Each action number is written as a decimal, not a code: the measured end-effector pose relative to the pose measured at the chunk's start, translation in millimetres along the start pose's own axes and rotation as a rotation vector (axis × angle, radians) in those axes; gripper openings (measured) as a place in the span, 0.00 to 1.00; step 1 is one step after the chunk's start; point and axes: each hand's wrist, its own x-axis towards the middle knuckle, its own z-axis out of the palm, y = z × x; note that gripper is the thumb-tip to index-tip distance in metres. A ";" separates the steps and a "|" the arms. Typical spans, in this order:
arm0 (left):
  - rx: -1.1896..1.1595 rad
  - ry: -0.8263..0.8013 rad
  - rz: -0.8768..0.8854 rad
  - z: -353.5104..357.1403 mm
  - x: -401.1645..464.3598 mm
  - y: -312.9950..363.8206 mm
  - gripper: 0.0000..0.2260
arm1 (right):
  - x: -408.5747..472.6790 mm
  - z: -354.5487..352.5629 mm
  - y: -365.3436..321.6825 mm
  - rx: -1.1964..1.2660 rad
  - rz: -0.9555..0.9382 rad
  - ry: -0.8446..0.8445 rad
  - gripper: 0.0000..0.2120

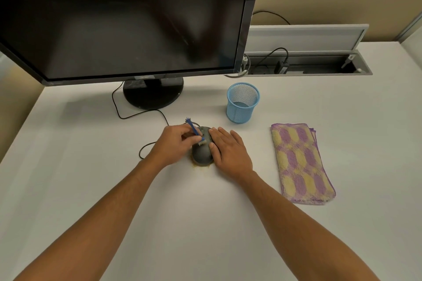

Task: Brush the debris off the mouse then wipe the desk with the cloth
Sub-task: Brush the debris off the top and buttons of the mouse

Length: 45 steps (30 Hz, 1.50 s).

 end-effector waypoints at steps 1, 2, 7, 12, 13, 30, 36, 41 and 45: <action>0.003 0.049 0.005 0.7 1.9 0.0 0.08 | 0.0 -0.6 0.0 0.000 0.000 -0.007 0.27; 0.010 0.086 0.012 1.9 3.7 -0.3 0.09 | 0.1 -1.1 0.1 0.003 0.001 -0.011 0.27; 0.082 0.040 0.041 9.8 8.0 -0.3 0.09 | 0.3 -2.1 -1.0 0.007 0.003 -0.018 0.29; 0.157 -0.086 0.081 8.8 5.5 3.9 0.08 | -0.6 -1.6 -0.7 0.005 0.000 -0.001 0.34; 0.169 -0.110 0.070 7.4 5.1 4.3 0.08 | -0.5 -2.0 -0.8 0.003 -0.001 -0.008 0.33; 0.151 -0.181 -0.010 -19.0 0.4 -4.2 0.04 | -0.5 -1.9 -0.8 0.011 0.005 -0.001 0.29; 0.062 0.060 -0.081 -8.3 10.9 -11.3 0.09 | -0.4 -2.6 -1.6 0.010 0.007 -0.005 0.29; 0.000 0.019 -0.101 -2.3 6.1 -9.2 0.07 | -0.6 -4.3 -1.5 0.016 0.006 -0.025 0.29; 0.039 -0.142 -0.136 -10.1 3.0 -10.0 0.05 | -0.7 -3.8 -1.5 0.010 0.007 -0.021 0.28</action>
